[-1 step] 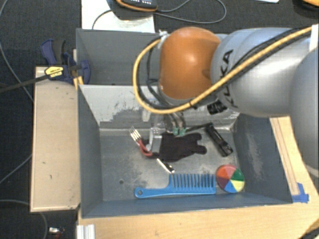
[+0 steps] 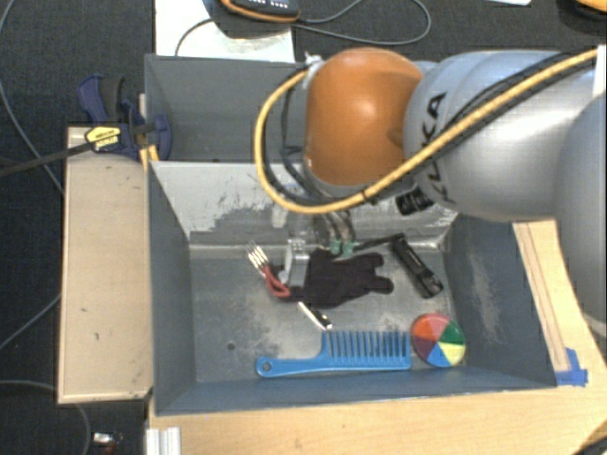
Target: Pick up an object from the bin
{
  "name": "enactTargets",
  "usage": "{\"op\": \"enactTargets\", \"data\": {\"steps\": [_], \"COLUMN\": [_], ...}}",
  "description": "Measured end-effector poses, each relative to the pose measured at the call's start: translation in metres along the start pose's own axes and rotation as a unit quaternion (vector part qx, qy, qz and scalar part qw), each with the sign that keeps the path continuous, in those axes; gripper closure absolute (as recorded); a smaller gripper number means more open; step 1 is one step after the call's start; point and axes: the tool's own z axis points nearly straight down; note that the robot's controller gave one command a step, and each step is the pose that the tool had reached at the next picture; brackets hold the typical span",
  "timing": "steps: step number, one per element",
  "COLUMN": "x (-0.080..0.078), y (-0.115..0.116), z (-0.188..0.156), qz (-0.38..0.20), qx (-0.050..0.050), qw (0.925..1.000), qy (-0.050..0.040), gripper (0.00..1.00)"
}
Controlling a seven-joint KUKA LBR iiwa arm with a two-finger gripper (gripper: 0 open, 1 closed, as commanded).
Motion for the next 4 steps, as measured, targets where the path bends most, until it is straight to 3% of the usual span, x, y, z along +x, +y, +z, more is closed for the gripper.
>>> {"op": "enactTargets", "data": {"steps": [1,2,3,4], "x": [-0.001,-0.002,-0.007,-0.006], "y": [-0.007,-0.049,-0.056,-0.075], "z": [0.010,0.053,0.076,0.103], "qz": [-0.011,-0.119,-0.083,-0.091], "qx": [-0.002,-0.001,-0.001,-0.001], "qw": [0.9999,0.9929,0.9966,0.9958], "qy": [-0.0028,-0.0033,-0.0025,-0.0027], "gripper": [0.00,0.00,0.00,0.00]}}
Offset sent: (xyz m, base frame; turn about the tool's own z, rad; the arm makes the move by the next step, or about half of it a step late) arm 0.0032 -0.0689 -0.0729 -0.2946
